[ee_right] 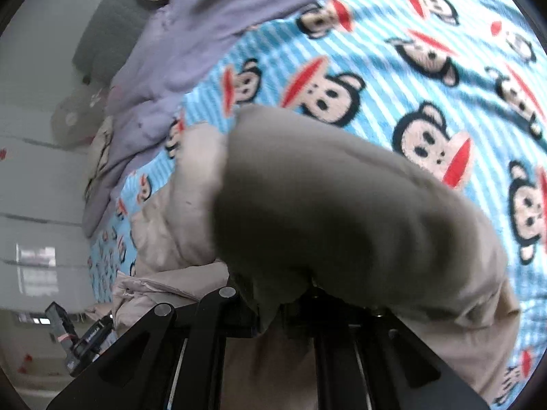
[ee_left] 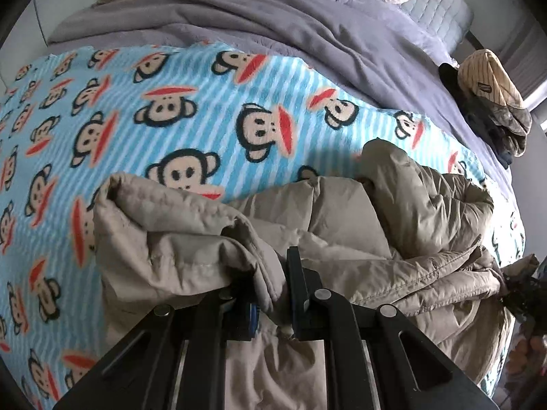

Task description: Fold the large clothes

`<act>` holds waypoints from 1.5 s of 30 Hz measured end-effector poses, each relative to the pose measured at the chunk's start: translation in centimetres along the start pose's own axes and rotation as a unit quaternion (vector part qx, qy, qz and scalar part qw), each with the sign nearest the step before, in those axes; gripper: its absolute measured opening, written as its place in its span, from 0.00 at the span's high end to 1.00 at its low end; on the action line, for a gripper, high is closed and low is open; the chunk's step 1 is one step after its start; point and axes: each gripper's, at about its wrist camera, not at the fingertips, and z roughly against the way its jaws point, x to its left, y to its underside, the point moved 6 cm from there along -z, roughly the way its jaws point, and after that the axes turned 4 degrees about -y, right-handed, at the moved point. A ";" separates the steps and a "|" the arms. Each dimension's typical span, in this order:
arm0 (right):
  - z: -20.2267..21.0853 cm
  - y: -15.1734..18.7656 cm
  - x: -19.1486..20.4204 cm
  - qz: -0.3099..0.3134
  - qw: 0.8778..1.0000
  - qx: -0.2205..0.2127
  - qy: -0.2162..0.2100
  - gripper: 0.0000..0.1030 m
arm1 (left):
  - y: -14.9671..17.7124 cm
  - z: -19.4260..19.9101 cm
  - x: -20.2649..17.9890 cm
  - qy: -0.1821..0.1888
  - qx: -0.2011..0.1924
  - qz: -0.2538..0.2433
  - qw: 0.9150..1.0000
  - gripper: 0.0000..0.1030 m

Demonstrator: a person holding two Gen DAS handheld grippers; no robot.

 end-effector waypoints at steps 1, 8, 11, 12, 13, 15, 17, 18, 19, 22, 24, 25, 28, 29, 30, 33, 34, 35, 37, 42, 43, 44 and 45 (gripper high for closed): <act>-0.3 -0.2 -0.2 -0.004 1.000 -0.001 0.000 0.90 | -0.2 0.0 0.0 0.000 0.003 -0.002 1.000 0.85; 0.0 -0.7 0.0 -0.010 1.000 0.004 -0.002 0.87 | -0.7 4.9 0.3 -0.019 -0.067 -0.033 0.997 0.12; 1.6 -0.6 0.8 0.004 1.000 0.002 -0.008 0.72 | -0.9 7.1 0.5 -0.036 -0.098 -0.060 0.993 0.12; 2.5 -0.5 1.2 0.013 1.000 -0.004 -0.008 0.54 | -0.8 7.5 0.5 -0.035 -0.101 -0.061 0.992 0.12; 3.4 -0.5 1.5 0.019 1.000 -0.014 -0.011 0.42 | -0.7 7.7 0.6 -0.031 -0.101 -0.063 0.992 0.12; 5.3 0.0 2.2 0.033 0.999 -0.040 -0.017 0.28 | -0.2 7.4 0.3 -0.021 -0.094 -0.078 0.992 0.18; 6.7 1.2 3.4 0.068 0.996 -0.053 -0.021 0.40 | 0.6 5.9 -0.1 -0.026 -0.079 -0.099 0.992 0.34; 6.5 2.1 3.8 0.093 0.995 -0.044 -0.014 0.66 | 1.0 5.0 -0.2 -0.034 -0.070 -0.103 0.992 0.40; 5.9 2.7 4.1 0.113 0.993 -0.030 0.001 0.76 | 1.3 3.8 -0.2 -0.041 -0.060 -0.105 0.992 0.41; 3.3 3.4 3.3 0.169 0.982 -0.011 0.079 0.81 | 1.3 0.8 0.3 -0.079 -0.056 -0.113 0.989 0.41; 2.8 2.2 1.9 0.180 0.976 -0.033 0.121 0.81 | 0.6 -0.5 1.2 -0.094 -0.062 -0.102 0.988 0.41; 2.7 0.9 0.7 0.175 0.972 -0.050 0.147 0.81 | 0.1 -1.2 1.6 -0.097 -0.063 -0.092 0.989 0.41; 1.8 -2.1 -2.4 0.122 0.980 -0.067 0.144 0.88 | -1.2 -3.4 2.3 -0.100 -0.066 -0.068 0.990 0.41; 1.5 -3.0 -3.1 0.104 0.982 -0.072 0.138 0.89 | -1.6 -4.1 2.2 -0.103 -0.067 -0.065 0.990 0.41; 1.0 -3.8 -3.7 0.088 0.984 -0.075 0.138 0.89 | -2.0 -5.0 2.0 -0.109 -0.068 -0.064 0.990 0.41; -0.7 -5.3 -5.3 0.052 0.986 -0.069 0.144 0.89 | -2.8 -6.6 1.3 -0.117 -0.070 -0.066 0.988 0.41; -1.1 -5.4 -5.6 0.049 0.986 -0.068 0.145 0.89 | -3.1 -7.0 1.2 -0.118 -0.069 -0.066 0.988 0.41; -1.4 -5.6 -5.8 0.050 0.985 -0.068 0.149 0.90 | -3.3 -7.5 1.3 -0.120 -0.068 -0.062 0.989 0.41; -2.0 -5.7 -6.0 0.060 0.983 -0.068 0.157 0.90 | -3.7 -8.2 1.4 -0.120 -0.065 -0.057 0.989 0.40; -2.3 -5.8 -5.8 0.073 0.980 -0.066 0.171 0.90 | -4.4 -6.7 2.4 -0.123 -0.053 -0.036 0.990 0.41; -1.9 -5.9 -5.5 0.080 0.979 -0.065 0.177 0.90 | -4.4 -5.8 2.8 -0.119 -0.058 -0.029 0.991 0.41; -1.7 -5.8 -5.0 0.087 0.978 -0.064 0.181 0.87 | -4.3 -4.6 3.2 -0.115 -0.065 -0.024 0.991 0.41; -0.9 -5.6 -4.5 0.098 0.976 -0.064 0.184 0.85 | -4.0 -3.3 3.8 -0.113 -0.072 -0.021 0.991 0.41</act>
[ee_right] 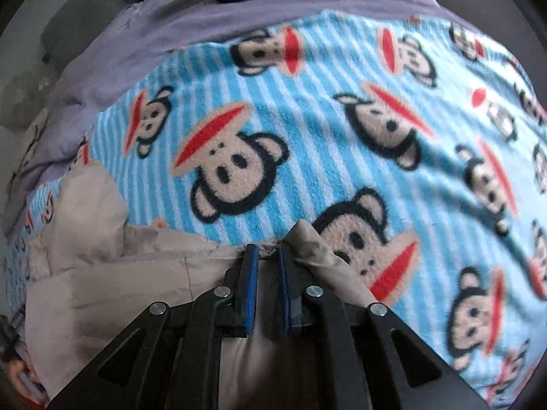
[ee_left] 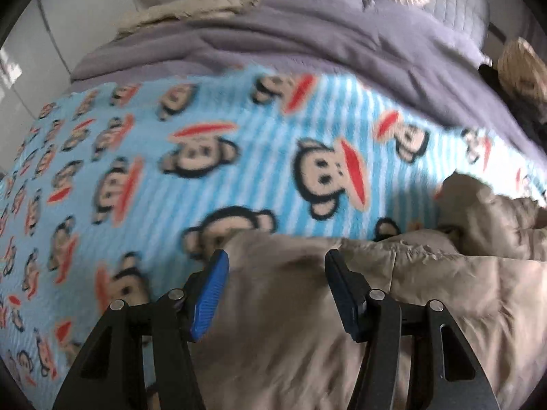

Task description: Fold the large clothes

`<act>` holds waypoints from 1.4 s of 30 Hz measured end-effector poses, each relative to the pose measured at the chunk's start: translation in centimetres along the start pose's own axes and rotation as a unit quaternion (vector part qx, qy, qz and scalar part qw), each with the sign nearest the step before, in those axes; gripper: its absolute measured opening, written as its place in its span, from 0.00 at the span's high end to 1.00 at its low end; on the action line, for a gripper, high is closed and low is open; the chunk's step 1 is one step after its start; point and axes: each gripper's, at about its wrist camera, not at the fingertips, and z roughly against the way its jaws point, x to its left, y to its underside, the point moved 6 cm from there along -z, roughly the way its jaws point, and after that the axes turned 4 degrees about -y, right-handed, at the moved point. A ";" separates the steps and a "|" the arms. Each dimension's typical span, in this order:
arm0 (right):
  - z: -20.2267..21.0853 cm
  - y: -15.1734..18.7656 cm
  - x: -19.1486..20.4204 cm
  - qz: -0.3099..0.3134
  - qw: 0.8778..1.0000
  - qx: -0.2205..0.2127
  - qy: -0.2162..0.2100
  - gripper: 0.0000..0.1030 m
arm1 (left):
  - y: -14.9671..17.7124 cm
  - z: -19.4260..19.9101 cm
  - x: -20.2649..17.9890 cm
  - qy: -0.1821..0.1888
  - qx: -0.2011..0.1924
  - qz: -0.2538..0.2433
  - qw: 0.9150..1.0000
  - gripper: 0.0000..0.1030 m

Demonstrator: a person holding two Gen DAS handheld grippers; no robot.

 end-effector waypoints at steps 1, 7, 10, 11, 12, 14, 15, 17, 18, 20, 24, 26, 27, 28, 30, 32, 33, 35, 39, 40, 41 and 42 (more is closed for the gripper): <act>0.8 0.0 0.3 0.007 1.000 -0.002 0.001 0.85 | 0.3 1.2 0.8 0.000 -0.006 0.002 1.000 0.41; 7.3 3.7 0.1 -0.019 0.998 -0.020 -0.061 0.45 | 4.9 6.2 4.4 0.011 0.014 -0.008 1.000 0.40; 9.8 7.5 0.0 -0.037 0.996 -0.014 -0.083 0.42 | 8.5 7.8 4.7 0.023 0.037 -0.011 0.999 0.40; 10.3 8.6 0.0 -0.044 0.995 -0.009 -0.090 0.42 | 9.7 8.2 4.6 0.027 0.047 -0.010 0.998 0.40; 10.9 10.1 0.0 -0.053 0.994 -0.001 -0.098 0.42 | 10.6 8.5 4.5 0.030 0.055 -0.009 0.998 0.40; 11.7 12.7 -0.2 -0.061 0.993 0.012 -0.105 0.42 | 12.8 8.8 4.0 0.043 0.080 -0.003 0.996 0.39; 12.1 14.0 -0.1 -0.063 0.992 0.017 -0.107 0.42 | 13.8 9.0 3.7 0.048 0.091 0.000 0.995 0.25; 12.5 16.1 -0.1 -0.068 0.991 0.026 -0.109 0.42 | 15.2 9.5 3.4 0.047 0.093 0.005 0.995 0.10; 12.8 17.0 -0.1 -0.071 0.991 0.030 -0.111 0.42 | 15.8 9.8 3.1 0.048 0.093 0.002 0.994 0.10; 13.1 18.9 -0.1 -0.080 0.989 0.040 -0.115 0.42 | 16.9 10.1 2.6 0.049 0.100 -0.004 0.994 0.10; 13.0 21.4 0.1 -0.086 0.988 0.062 -0.114 0.42 | 18.3 11.0 2.0 0.048 0.104 -0.011 0.993 0.10; 13.0 22.2 0.2 -0.090 0.987 0.068 -0.116 0.42 | 18.5 11.5 1.9 0.044 0.100 -0.015 0.994 0.07; 13.1 22.5 0.2 -0.094 0.986 0.070 -0.118 0.42 | 18.6 11.7 2.0 0.042 0.101 -0.017 0.994 0.00; 13.0 22.8 0.3 -0.098 0.985 0.073 -0.121 0.41 | 18.8 11.8 2.0 0.041 0.099 -0.018 0.994 0.00; 12.9 23.2 0.5 -0.103 0.984 0.077 -0.126 0.35 | 19.0 12.0 2.0 0.040 0.100 -0.020 0.994 0.00; 12.8 23.6 0.8 -0.103 0.983 0.079 -0.130 0.27 | 19.2 12.1 2.2 0.042 0.104 -0.018 0.993 0.00; 12.8 23.8 1.0 -0.102 0.983 0.079 -0.133 0.21 | 19.4 12.1 2.2 0.043 0.107 -0.016 0.993 0.00; 12.8 24.0 1.3 -0.101 0.982 0.080 -0.138 0.20 | 19.6 12.2 2.3 0.038 0.109 -0.019 0.993 0.00; 12.3 24.5 1.7 -0.111 0.978 0.087 -0.153 0.13 | 20.0 12.2 2.6 0.028 0.108 -0.025 0.993 0.00; 12.0 24.7 1.8 -0.116 0.977 0.090 -0.156 0.08 | 20.1 12.1 2.7 0.028 0.109 -0.026 0.993 0.00; 11.8 24.8 1.8 -0.121 0.976 0.093 -0.158 0.00 | 20.2 12.0 2.8 0.028 0.111 -0.025 0.993 0.00; 11.6 25.0 1.7 -0.127 0.974 0.093 -0.162 0.00 | 20.4 11.9 2.9 0.027 0.113 -0.024 0.993 0.00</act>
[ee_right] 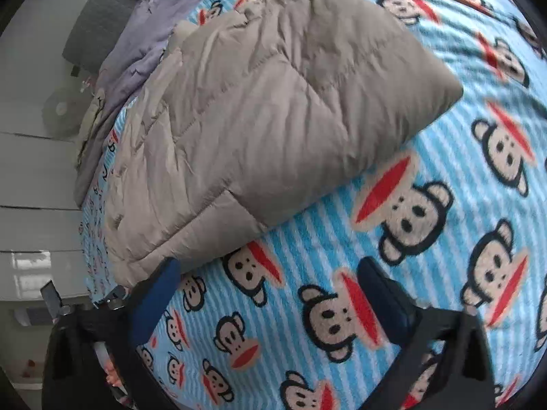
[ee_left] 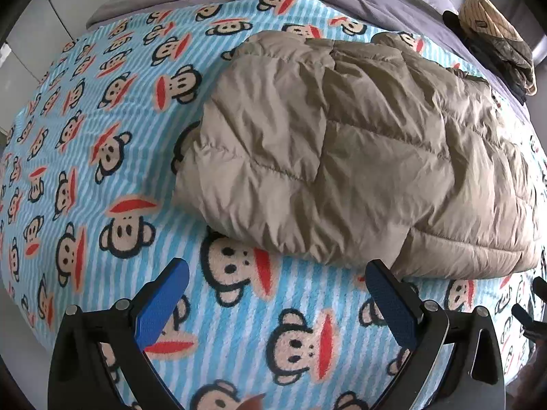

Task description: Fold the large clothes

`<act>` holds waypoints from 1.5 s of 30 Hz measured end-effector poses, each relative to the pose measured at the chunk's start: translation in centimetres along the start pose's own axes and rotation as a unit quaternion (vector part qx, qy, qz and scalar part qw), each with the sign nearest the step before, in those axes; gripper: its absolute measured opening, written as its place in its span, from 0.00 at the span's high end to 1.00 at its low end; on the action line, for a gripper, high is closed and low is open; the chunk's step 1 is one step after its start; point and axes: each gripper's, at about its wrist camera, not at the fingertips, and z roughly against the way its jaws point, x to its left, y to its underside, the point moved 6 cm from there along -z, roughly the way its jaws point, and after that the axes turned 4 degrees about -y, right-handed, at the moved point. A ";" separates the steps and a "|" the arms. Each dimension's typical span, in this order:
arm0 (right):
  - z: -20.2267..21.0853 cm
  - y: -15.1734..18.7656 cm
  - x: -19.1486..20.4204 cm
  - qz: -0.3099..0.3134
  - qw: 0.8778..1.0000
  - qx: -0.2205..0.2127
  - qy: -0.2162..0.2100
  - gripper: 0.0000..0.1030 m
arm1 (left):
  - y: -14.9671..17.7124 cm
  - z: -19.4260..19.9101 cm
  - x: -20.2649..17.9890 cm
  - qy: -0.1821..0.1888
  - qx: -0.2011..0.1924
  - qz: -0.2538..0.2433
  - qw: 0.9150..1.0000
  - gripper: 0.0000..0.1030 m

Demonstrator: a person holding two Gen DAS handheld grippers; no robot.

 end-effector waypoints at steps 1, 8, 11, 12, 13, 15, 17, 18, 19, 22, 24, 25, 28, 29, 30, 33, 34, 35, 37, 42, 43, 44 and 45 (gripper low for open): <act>-0.2 0.1 -0.1 -0.004 1.000 0.001 -0.004 0.00 | 0.1 -0.1 0.1 0.000 0.002 0.000 1.000 0.00; -1.6 1.3 -0.9 -0.050 0.997 0.036 -0.051 0.00 | 0.9 -1.3 1.7 0.055 0.030 0.055 0.997 0.00; -1.5 1.3 -1.5 -0.071 0.995 0.035 -0.068 0.00 | 1.4 -2.5 2.8 0.096 0.050 0.103 0.989 0.00; -1.4 1.3 -1.7 -0.076 0.994 0.034 -0.072 0.00 | 1.5 -2.8 3.0 0.115 0.057 0.115 0.985 0.00; -1.4 1.2 -1.9 -0.083 0.993 0.034 -0.078 0.00 | 1.6 -3.2 3.1 0.145 0.067 0.129 0.979 0.00; -1.3 1.0 -2.3 -0.096 0.991 0.030 -0.093 0.00 | 1.9 -3.8 3.3 0.208 0.080 0.167 0.961 0.00; -1.3 0.9 -2.5 -0.108 0.988 0.026 -0.107 0.00 | 1.8 -4.2 3.6 0.243 0.080 0.193 0.947 0.00; -1.3 0.8 -2.7 -0.114 0.987 0.024 -0.114 0.00 | 1.7 -4.6 3.8 0.257 0.078 0.205 0.941 0.00; -1.2 0.7 -2.8 -0.123 0.984 0.021 -0.124 0.00 | 1.5 -4.8 3.9 0.266 0.075 0.213 0.937 0.00; -1.5 0.1 -3.5 -0.151 0.977 0.010 -0.153 0.00 | 0.7 -6.3 4.0 0.288 0.067 0.227 0.928 0.00; -2.1 -0.3 -3.8 -0.166 0.972 0.005 -0.165 0.00 | -0.1 -7.4 3.9 0.283 0.060 0.226 0.930 0.00; -2.3 -0.5 -3.8 -0.171 0.971 0.005 -0.170 0.00 | -0.4 -7.8 3.8 0.284 0.056 0.226 0.930 0.00; -3.7 -1.2 -3.8 -0.180 0.965 0.007 -0.192 0.00 | -1.8 -8.4 3.1 0.295 0.044 0.230 0.926 0.00; -4.2 -1.4 -3.7 -0.180 0.964 0.009 -0.196 0.00 | -2.4 -8.6 2.7 0.299 0.040 0.232 0.925 0.00; -4.7 -1.6 -3.5 -0.180 0.962 0.011 -0.204 0.00 | -3.0 -8.5 2.4 0.302 0.036 0.232 0.924 0.00; -6.7 -2.6 -2.5 -0.182 0.954 0.014 -0.236 0.00 | -4.5 -9.0 1.4 0.303 0.027 0.232 0.924 0.00; -7.0 -2.9 -2.3 -0.182 0.953 0.013 -0.240 0.00 | -4.8 -9.2 1.1 0.301 0.025 0.233 0.925 0.00; -7.6 -3.3 -1.8 -0.183 0.952 0.006 -0.247 0.00 | -5.1 -9.5 0.9 0.296 0.024 0.234 0.926 0.00; -8.1 -4.1 -1.3 -0.185 0.948 -0.006 -0.260 0.00 | -5.5 -10.1 0.7 0.289 0.025 0.240 0.926 0.00; -8.4 -4.6 -1.0 -0.209 0.939 -0.029 -0.272 0.00 | -5.5 -9.7 1.2 0.269 0.011 0.248 0.931 0.34; -8.2 -4.5 -0.9 -0.213 0.939 -0.030 -0.269 0.02 | -5.6 -9.2 1.2 0.279 0.006 0.242 0.929 0.60; -8.1 -4.4 -0.9 -0.216 0.939 -0.031 -0.265 0.07 | -5.8 -8.9 1.0 0.293 0.004 0.241 0.925 0.68; -7.8 -4.2 -0.9 -0.220 0.941 -0.031 -0.256 0.24 | -6.0 -8.4 1.1 0.300 0.001 0.238 0.924 0.76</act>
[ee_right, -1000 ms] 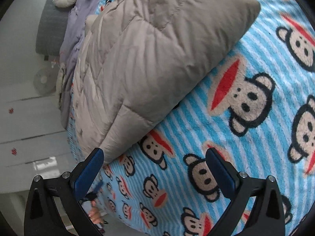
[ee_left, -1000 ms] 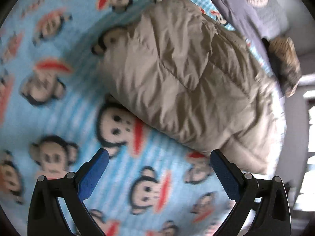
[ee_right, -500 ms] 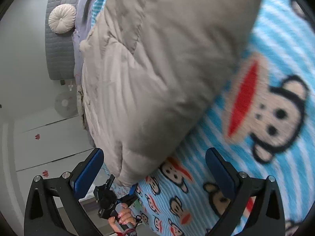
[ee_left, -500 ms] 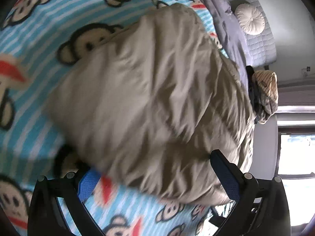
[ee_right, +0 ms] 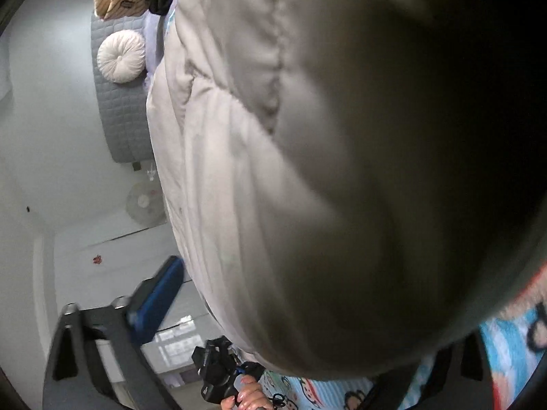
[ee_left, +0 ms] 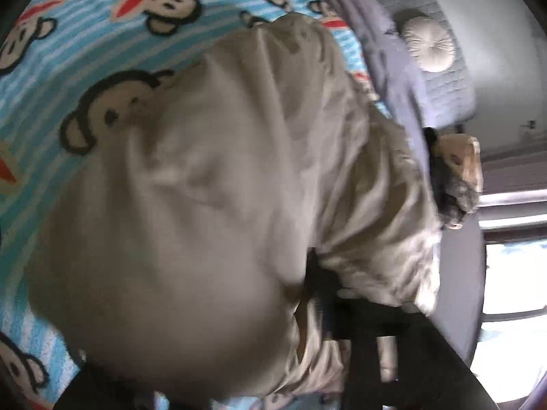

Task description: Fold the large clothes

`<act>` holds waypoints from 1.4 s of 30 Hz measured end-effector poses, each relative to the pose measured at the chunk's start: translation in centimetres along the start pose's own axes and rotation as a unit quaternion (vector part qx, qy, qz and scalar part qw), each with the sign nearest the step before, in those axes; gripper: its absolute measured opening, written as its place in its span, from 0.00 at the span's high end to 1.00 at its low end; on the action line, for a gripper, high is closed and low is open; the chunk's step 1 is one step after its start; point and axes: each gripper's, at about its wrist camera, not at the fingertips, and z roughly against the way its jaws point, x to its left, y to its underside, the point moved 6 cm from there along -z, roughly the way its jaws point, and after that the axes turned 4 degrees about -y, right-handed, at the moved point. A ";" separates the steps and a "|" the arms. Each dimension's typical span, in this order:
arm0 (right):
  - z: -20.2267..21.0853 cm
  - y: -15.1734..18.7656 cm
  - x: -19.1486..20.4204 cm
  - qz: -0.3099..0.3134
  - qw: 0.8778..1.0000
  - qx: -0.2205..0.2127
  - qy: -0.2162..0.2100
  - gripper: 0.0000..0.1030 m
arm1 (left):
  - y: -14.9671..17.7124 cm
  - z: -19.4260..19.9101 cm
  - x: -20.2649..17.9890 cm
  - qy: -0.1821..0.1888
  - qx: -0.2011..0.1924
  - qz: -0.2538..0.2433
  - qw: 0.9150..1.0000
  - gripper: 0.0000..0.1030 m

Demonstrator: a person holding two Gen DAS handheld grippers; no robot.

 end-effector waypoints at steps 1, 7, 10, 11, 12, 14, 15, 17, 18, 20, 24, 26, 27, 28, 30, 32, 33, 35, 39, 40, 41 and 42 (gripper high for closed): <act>0.2 0.1 -0.1 -0.001 1.000 -0.002 0.010 0.36 | -0.1 0.6 -0.4 0.004 -0.003 -0.011 1.000 0.81; 2.0 1.4 2.1 0.036 0.999 0.000 0.008 0.74 | 0.8 4.5 -4.2 0.018 -0.018 -0.092 0.995 0.84; 3.7 2.8 2.8 0.051 0.999 0.010 0.003 0.75 | 1.8 6.5 -4.9 0.025 -0.012 -0.108 0.994 0.84; 4.2 3.4 2.9 0.054 0.998 0.013 0.006 0.75 | 2.3 7.0 -4.7 0.027 -0.008 -0.109 0.994 0.84; 4.9 4.2 2.8 0.059 0.998 0.019 0.010 0.75 | 3.0 7.6 -4.3 0.028 0.000 -0.106 0.994 0.84; 6.1 5.7 2.3 0.061 0.998 0.029 0.016 0.75 | 4.7 8.6 -3.2 0.023 0.020 -0.105 0.994 0.84; 7.0 6.9 1.7 0.058 0.998 0.035 0.020 0.75 | 5.6 8.9 -2.9 0.018 0.028 -0.106 0.994 0.84; 8.8 8.4 0.4 0.047 0.997 0.046 0.026 0.75 | 7.9 9.9 -1.2 0.002 0.053 -0.109 0.993 0.84; 9.8 9.7 -0.5 0.041 0.997 0.054 0.031 0.75 | 8.8 10.4 -0.2 -0.005 0.062 -0.111 0.992 0.84; 11.3 11.6 -2.0 0.028 0.997 0.063 0.039 0.75 | 10.7 11.1 1.9 -0.021 0.081 -0.106 0.991 0.84; 12.4 14.2 -6.3 -0.002 0.994 0.069 0.088 0.66 | 12.8 9.9 4.8 -0.075 0.113 -0.095 0.986 0.79; 12.4 14.3 -7.2 -0.016 0.992 0.067 0.106 0.59 | 12.8 9.5 4.9 -0.110 0.116 -0.105 0.982 0.71; 12.4 14.4 -7.2 -0.016 0.991 0.070 0.116 0.55 | 12.8 9.7 4.8 -0.114 0.118 -0.113 0.980 0.71; 12.4 14.6 -7.1 -0.012 0.989 0.077 0.124 0.51 | 12.7 10.1 4.4 -0.117 0.121 -0.127 0.978 0.71; 12.8 15.2 -6.0 0.026 0.983 0.099 0.151 0.41 | 12.5 11.2 3.7 -0.129 0.125 -0.157 0.971 0.71; 13.5 16.0 -5.2 0.058 0.976 0.119 0.171 0.38 | 12.1 12.6 3.3 -0.139 0.123 -0.182 0.966 0.71; 13.8 16.3 -4.9 0.068 0.974 0.128 0.176 0.38 | 12.0 13.3 3.3 -0.143 0.122 -0.191 0.963 0.71; 14.7 17.5 -4.1 0.090 0.968 0.151 0.181 0.38 | 11.7 15.2 3.8 -0.154 0.117 -0.205 0.959 0.71; 15.2 17.7 -0.9 0.136 0.957 0.192 0.169 0.38 | 10.6 17.6 3.8 -0.183 0.094 -0.218 0.954 0.71; 15.2 18.4 -0.4 0.144 0.955 0.201 0.161 0.38 | 10.4 18.2 4.0 -0.191 0.085 -0.222 0.952 0.71; 15.3 18.4 0.5 0.149 0.954 0.208 0.153 0.38 | 10.1 19.4 4.7 -0.198 0.075 -0.225 0.951 0.71; 15.2 18.2 0.5 0.157 0.953 0.215 0.146 0.38 | 9.7 20.1 4.7 -0.208 0.061 -0.226 0.950 0.71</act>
